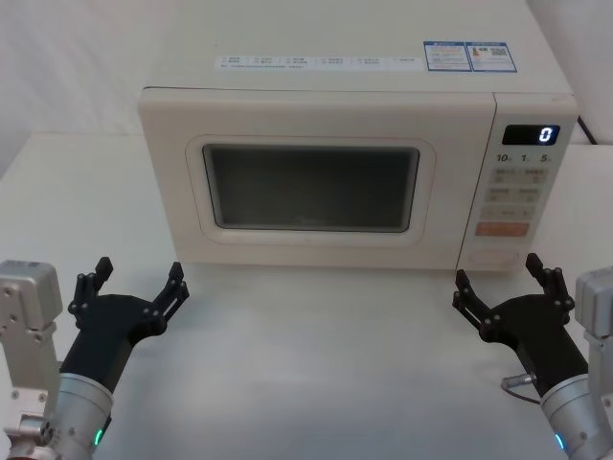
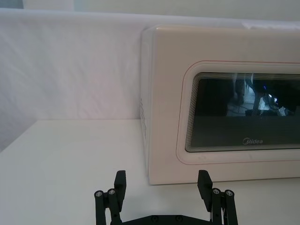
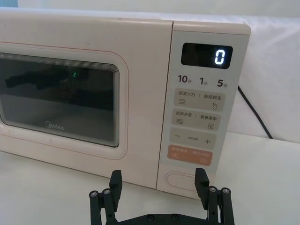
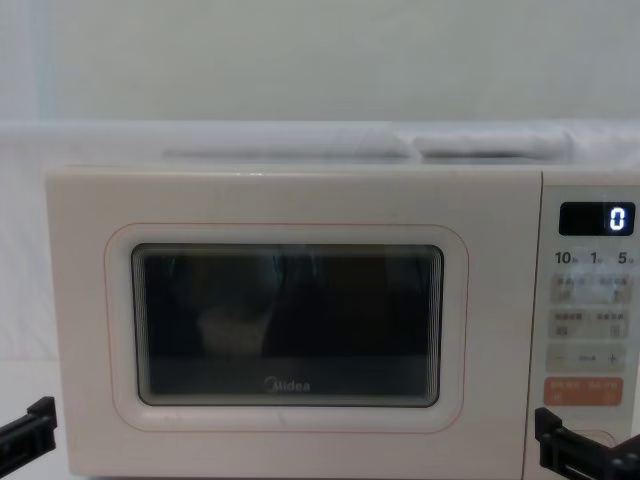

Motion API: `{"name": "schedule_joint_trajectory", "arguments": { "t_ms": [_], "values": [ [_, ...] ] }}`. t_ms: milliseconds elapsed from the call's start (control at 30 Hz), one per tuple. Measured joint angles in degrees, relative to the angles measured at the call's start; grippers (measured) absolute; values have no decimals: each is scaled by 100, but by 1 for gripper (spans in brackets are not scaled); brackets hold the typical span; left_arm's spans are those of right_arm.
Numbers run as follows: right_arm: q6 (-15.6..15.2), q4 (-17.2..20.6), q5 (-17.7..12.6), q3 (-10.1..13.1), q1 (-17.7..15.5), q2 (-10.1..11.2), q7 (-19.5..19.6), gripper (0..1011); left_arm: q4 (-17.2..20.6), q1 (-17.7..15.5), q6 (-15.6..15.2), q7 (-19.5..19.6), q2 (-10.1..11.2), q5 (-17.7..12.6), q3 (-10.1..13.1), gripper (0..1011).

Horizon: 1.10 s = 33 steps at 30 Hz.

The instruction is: Press the button to open the microwave door with one hand; close the microwave door with the other hand.

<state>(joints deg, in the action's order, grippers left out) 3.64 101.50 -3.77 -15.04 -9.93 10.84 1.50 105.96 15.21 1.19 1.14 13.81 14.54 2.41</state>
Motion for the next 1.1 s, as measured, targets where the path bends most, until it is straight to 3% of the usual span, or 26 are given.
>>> {"name": "schedule_joint_trajectory", "arguments": {
  "t_ms": [300, 433, 767, 933, 1100],
  "values": [
    [0, 0, 0, 0, 0, 0, 0, 1002, 0, 0, 0, 0, 0, 0, 0, 1001],
    [0, 0, 0, 0, 0, 0, 0, 944, 0, 0, 0, 0, 0, 0, 0, 1001],
    [0, 0, 0, 0, 0, 0, 0, 679, 0, 0, 0, 0, 0, 0, 0, 1001],
    [0, 0, 0, 0, 0, 0, 0, 474, 0, 0, 0, 0, 0, 0, 0, 1001],
    [0, 0, 0, 0, 0, 0, 0, 330, 0, 0, 0, 0, 0, 0, 0, 1001]
  ]
}}
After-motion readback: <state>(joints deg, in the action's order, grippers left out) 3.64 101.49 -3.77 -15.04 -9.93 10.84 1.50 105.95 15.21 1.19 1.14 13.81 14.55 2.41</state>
